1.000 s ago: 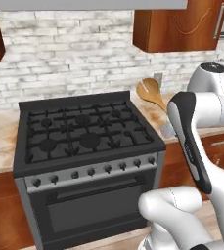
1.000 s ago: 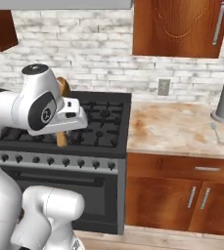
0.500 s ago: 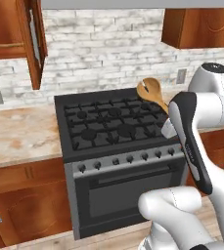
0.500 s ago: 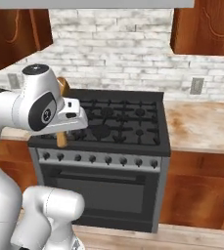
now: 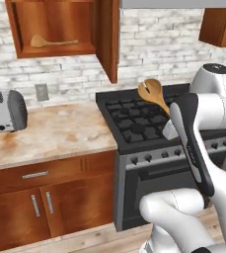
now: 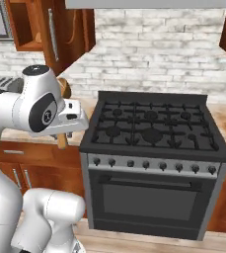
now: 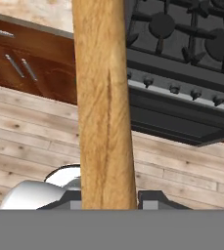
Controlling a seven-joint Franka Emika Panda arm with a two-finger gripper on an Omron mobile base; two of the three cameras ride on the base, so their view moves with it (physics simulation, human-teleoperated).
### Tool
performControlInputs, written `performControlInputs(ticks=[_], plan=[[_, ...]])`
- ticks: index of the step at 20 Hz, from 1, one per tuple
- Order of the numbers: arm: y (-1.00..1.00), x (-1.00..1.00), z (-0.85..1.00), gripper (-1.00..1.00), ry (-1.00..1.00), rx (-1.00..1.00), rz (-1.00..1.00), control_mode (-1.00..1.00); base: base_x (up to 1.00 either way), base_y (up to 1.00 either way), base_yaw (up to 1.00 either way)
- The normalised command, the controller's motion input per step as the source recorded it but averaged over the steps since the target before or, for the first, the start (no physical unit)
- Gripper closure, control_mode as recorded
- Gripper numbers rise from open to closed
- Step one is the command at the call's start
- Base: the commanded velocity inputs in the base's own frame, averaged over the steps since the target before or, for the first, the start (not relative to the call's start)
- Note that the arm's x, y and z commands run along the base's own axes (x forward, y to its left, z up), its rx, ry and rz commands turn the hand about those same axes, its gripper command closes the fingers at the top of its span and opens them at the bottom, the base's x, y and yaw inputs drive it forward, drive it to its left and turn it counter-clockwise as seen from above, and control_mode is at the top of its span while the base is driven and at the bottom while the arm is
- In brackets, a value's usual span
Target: Organize the utensils by type. Pick up the wooden spoons from the counter and place them in the open cabinet. Then pick up the metallic utensils from the counter and place them in the open drawer.
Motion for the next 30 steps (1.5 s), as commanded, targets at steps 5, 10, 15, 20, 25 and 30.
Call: performControlInputs(ticks=[5, 10, 15, 20, 25, 30], plan=[[0.00, 0.00, 0.00, 1.00, 0.00, 0.00, 0.00, 1.00, -0.22, 0.82, 0.00], [0.00, 0.00, 0.00, 1.00, 0.00, 0.00, 0.00, 1.00, -0.13, 0.70, 0.00], [0.00, 0.00, 0.00, 1.00, 0.00, 0.00, 0.00, 1.00, 0.24, 0.44, 0.00], [0.00, 0.00, 0.00, 1.00, 0.00, 0.00, 0.00, 1.00, 0.65, 0.23, 0.00], [0.00, 0.00, 0.00, 1.00, 0.00, 0.00, 0.00, 1.00, 0.64, 0.32, 0.00], [0.00, 0.00, 0.00, 1.00, 0.00, 0.00, 0.00, 1.00, 0.50, 0.36, 0.01]])
